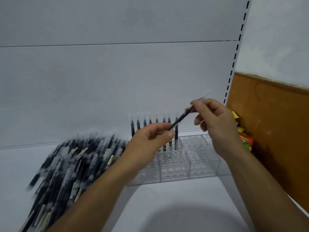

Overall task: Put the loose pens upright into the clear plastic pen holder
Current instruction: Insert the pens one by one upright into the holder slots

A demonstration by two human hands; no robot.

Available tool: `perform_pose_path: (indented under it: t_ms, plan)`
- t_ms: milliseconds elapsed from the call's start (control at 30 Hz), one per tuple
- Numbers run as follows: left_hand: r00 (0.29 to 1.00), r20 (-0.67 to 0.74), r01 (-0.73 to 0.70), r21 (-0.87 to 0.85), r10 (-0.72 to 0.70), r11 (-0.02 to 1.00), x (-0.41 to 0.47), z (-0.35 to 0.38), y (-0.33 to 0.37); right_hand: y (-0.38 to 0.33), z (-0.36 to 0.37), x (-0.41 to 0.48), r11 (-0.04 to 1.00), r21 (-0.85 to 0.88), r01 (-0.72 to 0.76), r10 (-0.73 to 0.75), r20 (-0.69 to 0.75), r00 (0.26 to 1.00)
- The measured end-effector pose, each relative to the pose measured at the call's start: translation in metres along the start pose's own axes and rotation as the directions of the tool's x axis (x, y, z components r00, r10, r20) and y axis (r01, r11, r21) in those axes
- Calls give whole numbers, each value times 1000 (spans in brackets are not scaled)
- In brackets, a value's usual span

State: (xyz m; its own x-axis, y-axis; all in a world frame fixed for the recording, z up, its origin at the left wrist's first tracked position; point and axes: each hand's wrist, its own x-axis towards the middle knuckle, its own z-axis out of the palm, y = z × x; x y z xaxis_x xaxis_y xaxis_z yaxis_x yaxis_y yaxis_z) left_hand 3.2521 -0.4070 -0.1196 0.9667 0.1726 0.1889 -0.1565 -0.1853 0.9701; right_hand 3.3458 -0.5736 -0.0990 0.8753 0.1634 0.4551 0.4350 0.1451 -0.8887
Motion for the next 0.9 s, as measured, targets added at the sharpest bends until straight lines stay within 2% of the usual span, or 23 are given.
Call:
perform_pose_path:
  t_ms: [100,133,200,267,333,433,567,800,900]
  plan:
    - [997,38,-76,272,68,959,-2,-2,2,4,-13,9,994,-84,75,-87,-140,986]
    - [995,52,-104,425,91,899,-4,-4,0,6,-15,11,987,-134,93,-113,-147,983]
    - [985,125,-174,691,121,702,-12,-5,-6,11,-18,12,957,-259,128,-164,-123,979]
    - [972,210,-231,806,102,544,-20,-5,-14,16,-17,12,912,-381,156,-199,-78,977]
    - [967,240,-251,857,83,451,-24,-5,-20,20,-14,10,866,-462,189,-224,-21,974]
    - [964,248,-265,880,94,394,-21,-5,-25,24,-12,9,809,-545,219,-227,53,972]
    - [959,268,-284,901,93,329,-20,-4,-29,29,-8,8,721,-651,236,-158,177,971]
    - [961,251,-276,901,116,334,-20,-3,-30,37,-5,10,584,-770,258,-130,225,966]
    - [960,250,-277,900,123,336,-20,-3,-31,40,-2,11,585,-770,253,-96,243,965]
